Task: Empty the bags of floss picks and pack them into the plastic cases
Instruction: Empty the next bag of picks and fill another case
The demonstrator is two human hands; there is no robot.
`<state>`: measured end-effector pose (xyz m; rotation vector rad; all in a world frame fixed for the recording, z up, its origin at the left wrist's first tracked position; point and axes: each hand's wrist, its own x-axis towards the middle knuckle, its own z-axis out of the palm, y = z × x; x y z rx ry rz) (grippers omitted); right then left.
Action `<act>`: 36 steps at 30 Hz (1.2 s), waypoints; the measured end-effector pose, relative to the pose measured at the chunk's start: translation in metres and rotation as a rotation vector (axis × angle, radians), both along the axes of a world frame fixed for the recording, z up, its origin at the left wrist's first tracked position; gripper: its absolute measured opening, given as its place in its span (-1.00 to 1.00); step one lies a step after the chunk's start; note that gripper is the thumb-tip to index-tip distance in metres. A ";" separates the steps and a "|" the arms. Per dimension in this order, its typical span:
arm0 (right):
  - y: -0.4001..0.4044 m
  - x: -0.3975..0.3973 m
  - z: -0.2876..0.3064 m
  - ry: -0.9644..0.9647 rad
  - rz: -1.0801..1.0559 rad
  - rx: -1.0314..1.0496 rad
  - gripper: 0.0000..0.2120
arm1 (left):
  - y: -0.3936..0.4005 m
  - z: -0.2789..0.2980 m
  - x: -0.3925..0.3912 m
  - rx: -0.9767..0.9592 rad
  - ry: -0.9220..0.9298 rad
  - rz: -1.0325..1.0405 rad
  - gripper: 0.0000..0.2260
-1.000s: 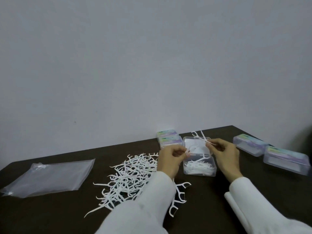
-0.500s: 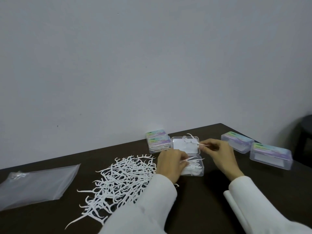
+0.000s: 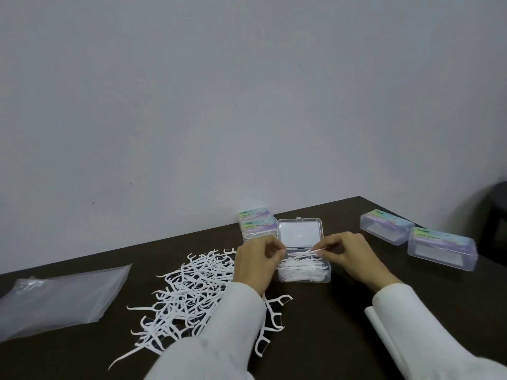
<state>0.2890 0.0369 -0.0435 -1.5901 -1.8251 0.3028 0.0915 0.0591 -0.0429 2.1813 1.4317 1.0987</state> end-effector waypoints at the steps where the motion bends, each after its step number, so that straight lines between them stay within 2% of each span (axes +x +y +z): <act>1: -0.001 -0.001 0.001 -0.015 0.002 0.009 -0.81 | 0.001 -0.001 -0.002 -0.012 -0.003 0.001 -0.94; 4: -0.004 -0.007 0.003 -0.059 0.003 0.058 -0.80 | 0.002 -0.004 -0.006 -0.052 0.008 -0.037 -0.86; 7: -0.004 -0.011 0.000 -0.175 0.006 0.066 -0.80 | 0.002 -0.005 -0.008 -0.109 0.017 -0.077 -0.87; 12: -0.006 -0.010 0.000 -0.195 0.025 0.091 -0.80 | 0.003 -0.002 -0.015 -0.176 0.030 -0.130 -0.86; 18: -0.002 -0.013 -0.004 -0.305 0.026 0.024 -0.83 | 0.004 -0.001 -0.016 -0.157 -0.018 -0.150 -0.91; 22: -0.002 -0.012 -0.003 -0.320 -0.006 0.035 -0.84 | 0.004 0.000 -0.014 -0.094 -0.119 -0.104 -0.87; 27: -0.004 -0.010 -0.001 -0.309 -0.020 0.031 -0.86 | 0.007 0.012 -0.017 -0.058 -0.346 -0.047 -0.89; 36: -0.006 -0.008 0.003 -0.188 0.001 0.074 -0.91 | 0.010 0.028 -0.021 -0.202 -0.635 -0.031 -0.90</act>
